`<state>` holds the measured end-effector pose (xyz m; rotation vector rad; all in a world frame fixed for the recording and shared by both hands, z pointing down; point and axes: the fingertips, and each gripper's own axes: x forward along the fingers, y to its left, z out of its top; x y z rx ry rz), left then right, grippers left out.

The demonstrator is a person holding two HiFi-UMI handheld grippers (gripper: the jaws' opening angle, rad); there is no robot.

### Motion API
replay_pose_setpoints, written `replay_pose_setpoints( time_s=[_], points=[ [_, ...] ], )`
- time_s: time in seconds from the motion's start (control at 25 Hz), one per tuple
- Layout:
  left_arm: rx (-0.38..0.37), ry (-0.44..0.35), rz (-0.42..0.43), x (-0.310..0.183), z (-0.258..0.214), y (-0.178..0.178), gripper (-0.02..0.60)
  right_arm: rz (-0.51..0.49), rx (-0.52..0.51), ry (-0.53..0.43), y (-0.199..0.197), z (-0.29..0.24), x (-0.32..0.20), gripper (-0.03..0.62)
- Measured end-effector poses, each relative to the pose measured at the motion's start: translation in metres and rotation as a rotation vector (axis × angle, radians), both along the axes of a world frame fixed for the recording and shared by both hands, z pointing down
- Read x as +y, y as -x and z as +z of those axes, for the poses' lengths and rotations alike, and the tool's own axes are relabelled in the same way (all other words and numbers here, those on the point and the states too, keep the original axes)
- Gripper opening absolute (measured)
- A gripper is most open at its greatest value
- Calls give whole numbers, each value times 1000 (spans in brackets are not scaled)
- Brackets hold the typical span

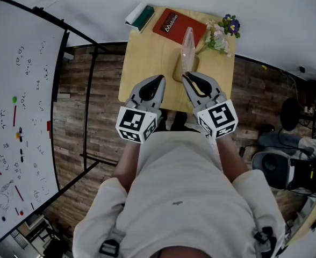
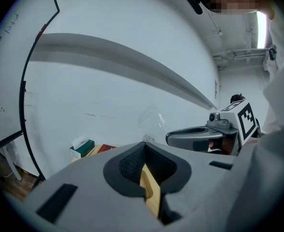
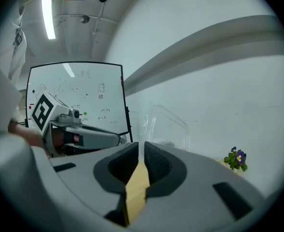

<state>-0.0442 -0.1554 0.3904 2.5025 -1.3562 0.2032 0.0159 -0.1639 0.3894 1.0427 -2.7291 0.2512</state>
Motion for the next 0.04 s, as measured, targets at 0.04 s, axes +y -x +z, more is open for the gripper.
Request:
replay_pose_setpoints(
  time_s=[0.04],
  points=[
    [-1, -1, 0, 0, 0, 0, 3, -2, 1, -1, 0, 0, 0, 41]
  ],
)
